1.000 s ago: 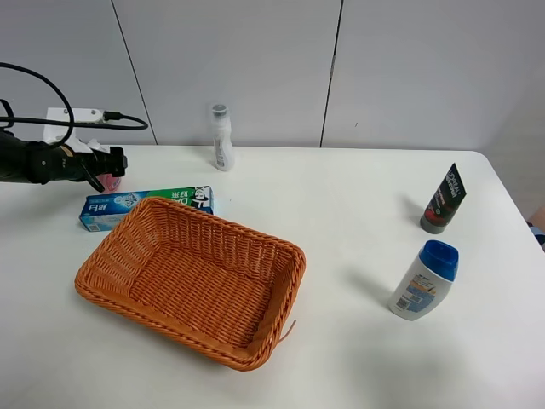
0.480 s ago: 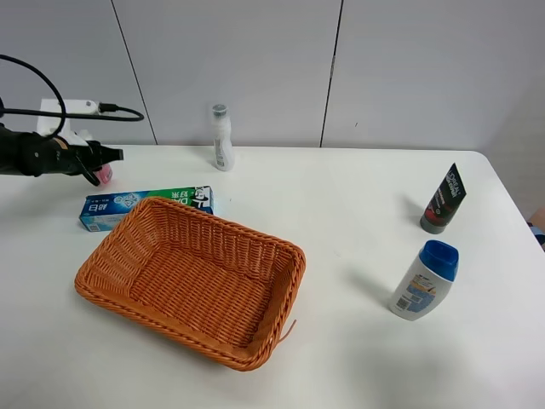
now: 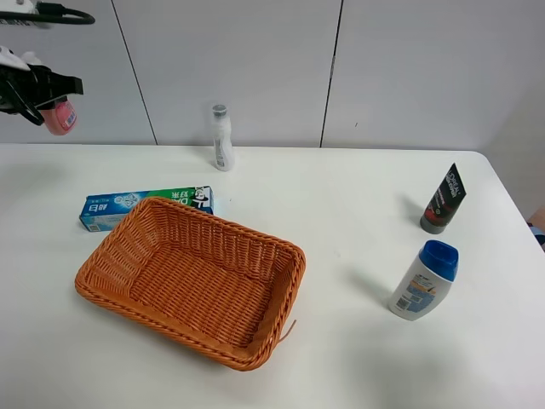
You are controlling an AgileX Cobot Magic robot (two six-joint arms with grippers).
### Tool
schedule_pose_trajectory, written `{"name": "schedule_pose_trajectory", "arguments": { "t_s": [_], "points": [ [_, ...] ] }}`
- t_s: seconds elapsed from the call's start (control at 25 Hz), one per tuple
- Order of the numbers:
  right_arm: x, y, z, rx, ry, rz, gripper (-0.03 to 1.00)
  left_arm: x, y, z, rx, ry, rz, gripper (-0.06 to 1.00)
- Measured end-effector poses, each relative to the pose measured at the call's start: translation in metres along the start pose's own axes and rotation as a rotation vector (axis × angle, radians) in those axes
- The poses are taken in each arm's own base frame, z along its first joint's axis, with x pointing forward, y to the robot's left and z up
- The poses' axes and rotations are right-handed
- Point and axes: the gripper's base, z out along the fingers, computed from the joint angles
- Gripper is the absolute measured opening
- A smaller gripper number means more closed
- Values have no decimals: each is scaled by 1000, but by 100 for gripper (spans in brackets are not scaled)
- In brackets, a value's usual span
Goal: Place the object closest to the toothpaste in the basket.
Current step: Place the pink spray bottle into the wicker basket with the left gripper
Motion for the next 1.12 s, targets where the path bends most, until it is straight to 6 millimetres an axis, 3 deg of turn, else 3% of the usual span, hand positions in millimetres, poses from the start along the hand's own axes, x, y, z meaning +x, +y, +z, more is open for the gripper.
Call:
{"name": "schedule_pose_trajectory", "arguments": {
  "t_s": [0.24, 0.48, 0.68, 0.8, 1.08, 1.12],
  "points": [
    [0, 0, 0, 0, 0, 0, 99, 3, -53, -52, 155, 113, 44, 34],
    [0, 0, 0, 0, 0, 0, 99, 51, -99, -55, 290, 263, 71, 34],
    [0, 0, 0, 0, 0, 0, 99, 108, -105, -46, 300, 409, 71, 34],
    [0, 0, 0, 0, 0, 0, 99, 131, -104, -40, 297, 445, 34, 34],
    [0, 0, 0, 0, 0, 0, 99, 152, -104, -28, 281, 483, -18, 34],
    [0, 0, 0, 0, 0, 0, 99, 152, -104, -27, 280, 487, -19, 38]
  ]
}}
